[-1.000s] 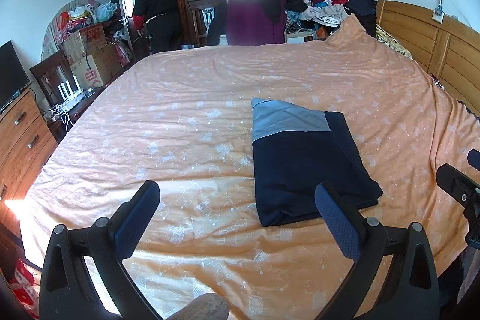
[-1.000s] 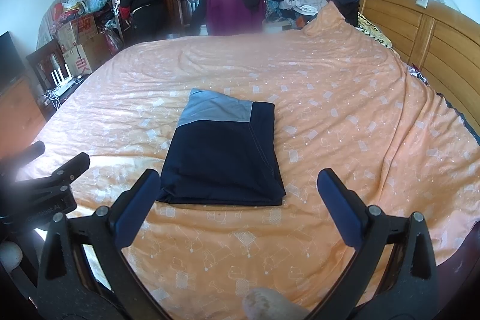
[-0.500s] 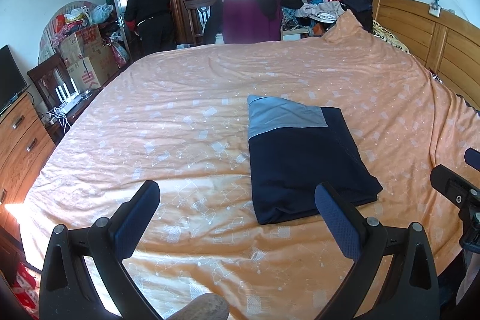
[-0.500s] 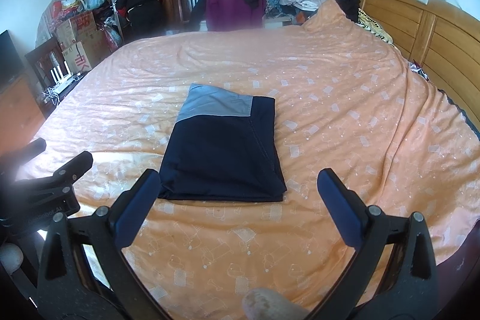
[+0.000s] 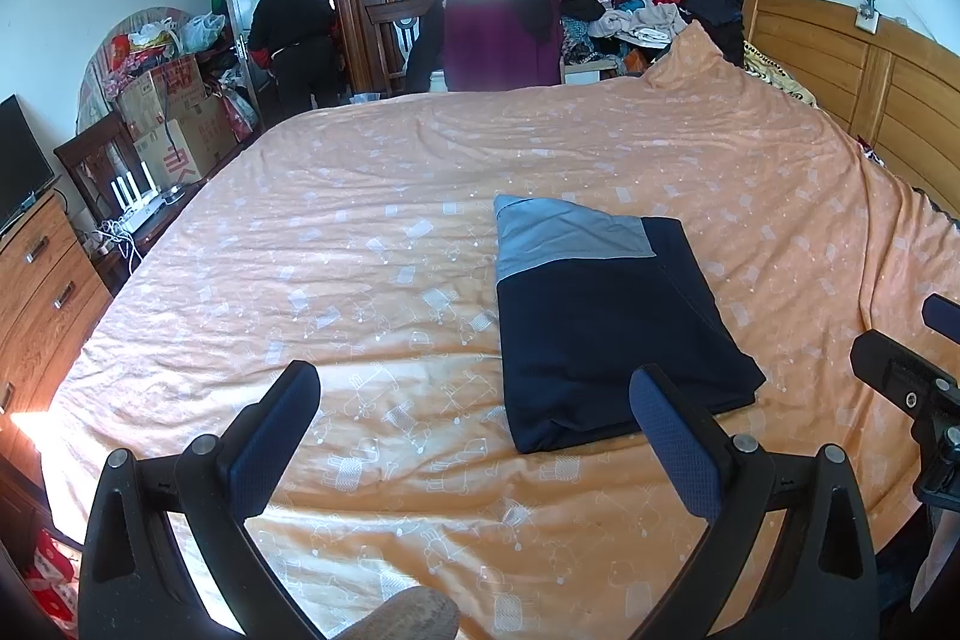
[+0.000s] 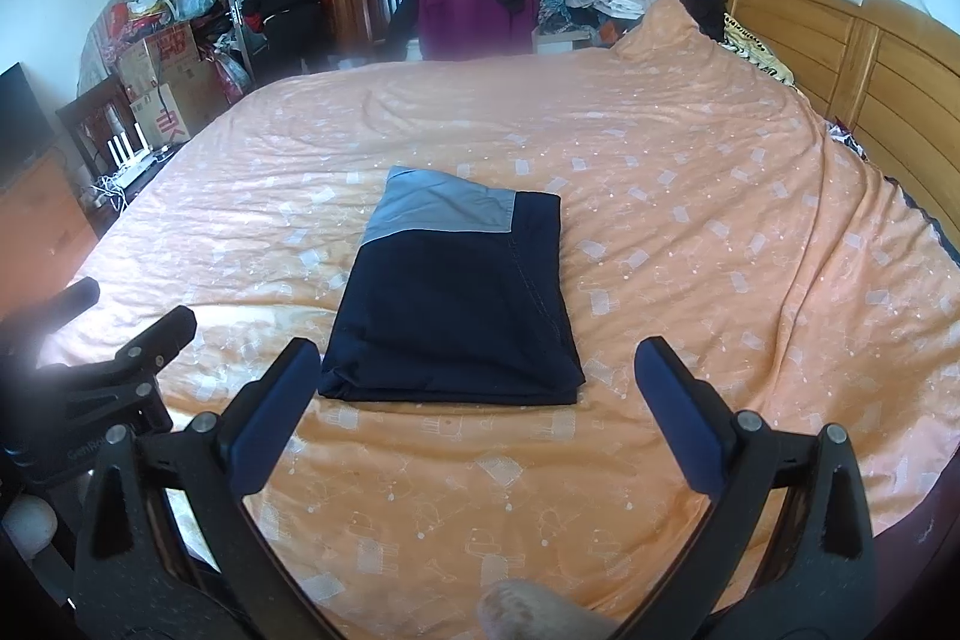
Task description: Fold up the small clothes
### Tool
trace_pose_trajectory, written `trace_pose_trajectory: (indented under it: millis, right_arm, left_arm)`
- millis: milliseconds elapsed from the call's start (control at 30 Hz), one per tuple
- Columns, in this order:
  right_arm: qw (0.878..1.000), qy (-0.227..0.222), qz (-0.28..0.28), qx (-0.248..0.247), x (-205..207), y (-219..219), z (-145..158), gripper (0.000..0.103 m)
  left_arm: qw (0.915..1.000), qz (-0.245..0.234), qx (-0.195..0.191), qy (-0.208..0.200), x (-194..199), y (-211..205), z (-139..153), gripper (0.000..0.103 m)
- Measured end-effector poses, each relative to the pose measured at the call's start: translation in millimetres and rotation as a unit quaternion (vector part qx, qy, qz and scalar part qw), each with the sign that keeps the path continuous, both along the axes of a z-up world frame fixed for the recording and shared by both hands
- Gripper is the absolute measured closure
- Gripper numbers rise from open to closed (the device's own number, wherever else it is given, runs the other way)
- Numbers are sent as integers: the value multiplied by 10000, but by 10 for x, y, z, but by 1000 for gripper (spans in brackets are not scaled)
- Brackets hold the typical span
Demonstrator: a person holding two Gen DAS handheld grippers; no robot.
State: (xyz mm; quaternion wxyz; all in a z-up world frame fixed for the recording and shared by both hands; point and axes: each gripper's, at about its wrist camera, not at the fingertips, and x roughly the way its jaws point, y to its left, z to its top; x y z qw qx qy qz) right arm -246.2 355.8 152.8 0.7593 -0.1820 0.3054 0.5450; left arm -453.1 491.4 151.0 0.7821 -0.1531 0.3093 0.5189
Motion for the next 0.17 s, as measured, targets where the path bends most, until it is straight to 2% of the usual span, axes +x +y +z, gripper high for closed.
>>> trace_pose_trajectory:
  millis: [167]
  right_arm:
    - [9999,-133,-48,80,-36,-21,21,0]
  left_arm:
    - [10000,-13,-5,6,19,5,-6,0]
